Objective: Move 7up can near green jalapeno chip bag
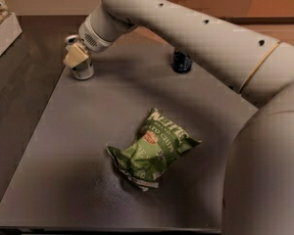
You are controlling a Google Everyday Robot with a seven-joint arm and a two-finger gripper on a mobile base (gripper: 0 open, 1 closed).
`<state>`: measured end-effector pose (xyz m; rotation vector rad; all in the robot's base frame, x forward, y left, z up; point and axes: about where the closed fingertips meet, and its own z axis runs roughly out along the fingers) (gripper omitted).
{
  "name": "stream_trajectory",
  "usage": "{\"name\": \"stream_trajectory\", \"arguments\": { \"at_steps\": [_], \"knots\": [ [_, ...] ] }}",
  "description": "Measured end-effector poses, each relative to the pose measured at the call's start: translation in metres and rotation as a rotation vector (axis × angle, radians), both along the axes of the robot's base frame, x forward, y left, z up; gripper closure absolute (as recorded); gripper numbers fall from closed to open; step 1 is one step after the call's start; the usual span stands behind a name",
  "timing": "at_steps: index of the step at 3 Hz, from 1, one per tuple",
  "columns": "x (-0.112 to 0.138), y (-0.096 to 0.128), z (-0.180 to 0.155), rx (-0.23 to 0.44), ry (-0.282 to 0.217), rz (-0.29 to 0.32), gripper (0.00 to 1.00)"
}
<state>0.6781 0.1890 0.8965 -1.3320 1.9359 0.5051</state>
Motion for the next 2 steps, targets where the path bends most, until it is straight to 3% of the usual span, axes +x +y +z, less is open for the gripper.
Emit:
{"name": "stream_trajectory", "arguments": {
  "at_steps": [1, 2],
  "knots": [
    [0.0045, -0.0058, 0.0044, 0.010, -0.010, -0.016, 0.64],
    [-0.0026, -0.0154, 0.0141, 0.019, -0.029, 0.011, 0.87]
  ]
}}
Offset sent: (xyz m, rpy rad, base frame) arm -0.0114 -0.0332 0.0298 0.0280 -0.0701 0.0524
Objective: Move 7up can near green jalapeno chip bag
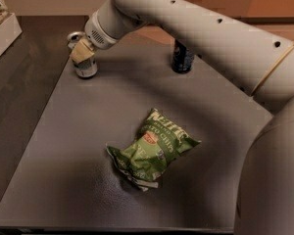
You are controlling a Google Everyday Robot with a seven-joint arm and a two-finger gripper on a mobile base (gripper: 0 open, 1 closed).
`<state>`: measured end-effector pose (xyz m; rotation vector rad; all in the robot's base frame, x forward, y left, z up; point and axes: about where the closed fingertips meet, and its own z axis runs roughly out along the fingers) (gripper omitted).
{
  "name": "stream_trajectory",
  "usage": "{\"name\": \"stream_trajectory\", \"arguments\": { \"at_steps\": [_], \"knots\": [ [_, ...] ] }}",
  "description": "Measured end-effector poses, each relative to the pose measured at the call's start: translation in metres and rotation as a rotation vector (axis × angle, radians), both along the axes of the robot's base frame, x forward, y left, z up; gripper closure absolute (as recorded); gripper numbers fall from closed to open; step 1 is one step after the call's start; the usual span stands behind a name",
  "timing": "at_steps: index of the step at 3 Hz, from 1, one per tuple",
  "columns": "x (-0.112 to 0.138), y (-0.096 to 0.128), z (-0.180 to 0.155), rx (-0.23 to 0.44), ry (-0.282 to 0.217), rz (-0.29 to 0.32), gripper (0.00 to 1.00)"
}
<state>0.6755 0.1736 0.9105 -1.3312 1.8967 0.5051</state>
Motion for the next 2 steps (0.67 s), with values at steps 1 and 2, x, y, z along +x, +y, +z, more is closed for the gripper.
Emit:
{"name": "stream_trajectory", "arguments": {
  "at_steps": [1, 2],
  "knots": [
    [-0.018, -0.025, 0.012, -0.012, -0.009, 0.055, 1.00],
    [-0.043, -0.060, 0.021, -0.046, -0.001, 0.102, 1.00]
  ]
}}
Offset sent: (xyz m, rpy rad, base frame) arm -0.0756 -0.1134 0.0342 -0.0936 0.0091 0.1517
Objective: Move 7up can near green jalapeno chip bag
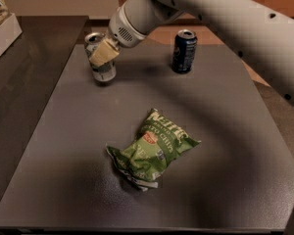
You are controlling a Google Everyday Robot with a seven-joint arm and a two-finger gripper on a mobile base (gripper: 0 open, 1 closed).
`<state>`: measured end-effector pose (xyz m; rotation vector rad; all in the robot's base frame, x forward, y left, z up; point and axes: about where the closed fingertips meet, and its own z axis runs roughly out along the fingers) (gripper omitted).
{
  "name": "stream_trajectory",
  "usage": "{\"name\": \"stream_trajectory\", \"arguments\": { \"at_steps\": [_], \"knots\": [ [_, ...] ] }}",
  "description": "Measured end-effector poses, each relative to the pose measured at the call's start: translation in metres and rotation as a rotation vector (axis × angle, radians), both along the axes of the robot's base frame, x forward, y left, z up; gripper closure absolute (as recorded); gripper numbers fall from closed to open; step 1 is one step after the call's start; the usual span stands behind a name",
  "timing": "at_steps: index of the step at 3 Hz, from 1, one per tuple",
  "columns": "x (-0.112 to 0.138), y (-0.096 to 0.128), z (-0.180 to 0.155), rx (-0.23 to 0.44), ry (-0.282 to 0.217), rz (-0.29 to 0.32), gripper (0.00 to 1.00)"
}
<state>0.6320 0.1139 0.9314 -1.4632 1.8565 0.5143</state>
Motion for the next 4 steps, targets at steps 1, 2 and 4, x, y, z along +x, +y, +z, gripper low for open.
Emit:
{"name": "stream_trajectory", "arguments": {
  "at_steps": [1, 2, 4],
  "knots": [
    [-0.031, -0.035, 0.004, -0.023, 0.025, 0.047, 1.00],
    [-0.063, -0.063, 0.003, -0.011, 0.060, 0.110, 1.00],
    [-0.109, -0.092, -0.003, 0.051, 0.086, 0.225, 1.00]
  ]
}}
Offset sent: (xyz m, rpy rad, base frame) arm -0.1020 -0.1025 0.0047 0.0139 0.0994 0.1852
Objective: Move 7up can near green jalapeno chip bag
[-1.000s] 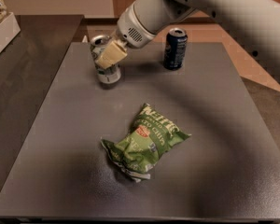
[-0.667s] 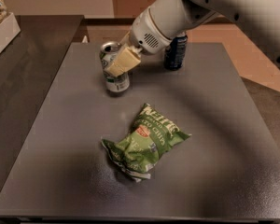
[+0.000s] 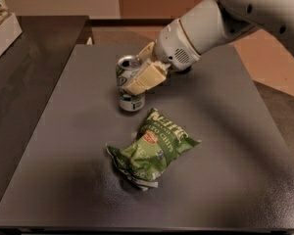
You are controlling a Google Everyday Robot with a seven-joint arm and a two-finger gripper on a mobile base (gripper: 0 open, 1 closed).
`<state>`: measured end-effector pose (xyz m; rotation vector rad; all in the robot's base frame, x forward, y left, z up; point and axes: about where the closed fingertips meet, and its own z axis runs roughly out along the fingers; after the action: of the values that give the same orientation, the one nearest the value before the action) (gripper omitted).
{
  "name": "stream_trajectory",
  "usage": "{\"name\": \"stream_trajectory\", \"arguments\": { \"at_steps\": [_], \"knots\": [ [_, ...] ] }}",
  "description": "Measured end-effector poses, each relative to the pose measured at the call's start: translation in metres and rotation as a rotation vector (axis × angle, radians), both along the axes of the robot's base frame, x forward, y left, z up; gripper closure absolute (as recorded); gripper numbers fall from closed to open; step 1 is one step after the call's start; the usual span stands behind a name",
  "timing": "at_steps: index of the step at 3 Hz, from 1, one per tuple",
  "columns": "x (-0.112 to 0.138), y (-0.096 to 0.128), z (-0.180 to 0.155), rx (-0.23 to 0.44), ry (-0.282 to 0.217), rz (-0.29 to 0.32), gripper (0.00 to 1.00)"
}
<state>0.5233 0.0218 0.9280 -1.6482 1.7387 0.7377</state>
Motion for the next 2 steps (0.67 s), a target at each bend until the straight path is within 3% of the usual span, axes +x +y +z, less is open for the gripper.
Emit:
{"name": "stream_trajectory", "arguments": {
  "at_steps": [2],
  "knots": [
    [-0.0185, -0.0072, -0.0138, -0.005, -0.003, 0.060, 0.60]
  ]
}}
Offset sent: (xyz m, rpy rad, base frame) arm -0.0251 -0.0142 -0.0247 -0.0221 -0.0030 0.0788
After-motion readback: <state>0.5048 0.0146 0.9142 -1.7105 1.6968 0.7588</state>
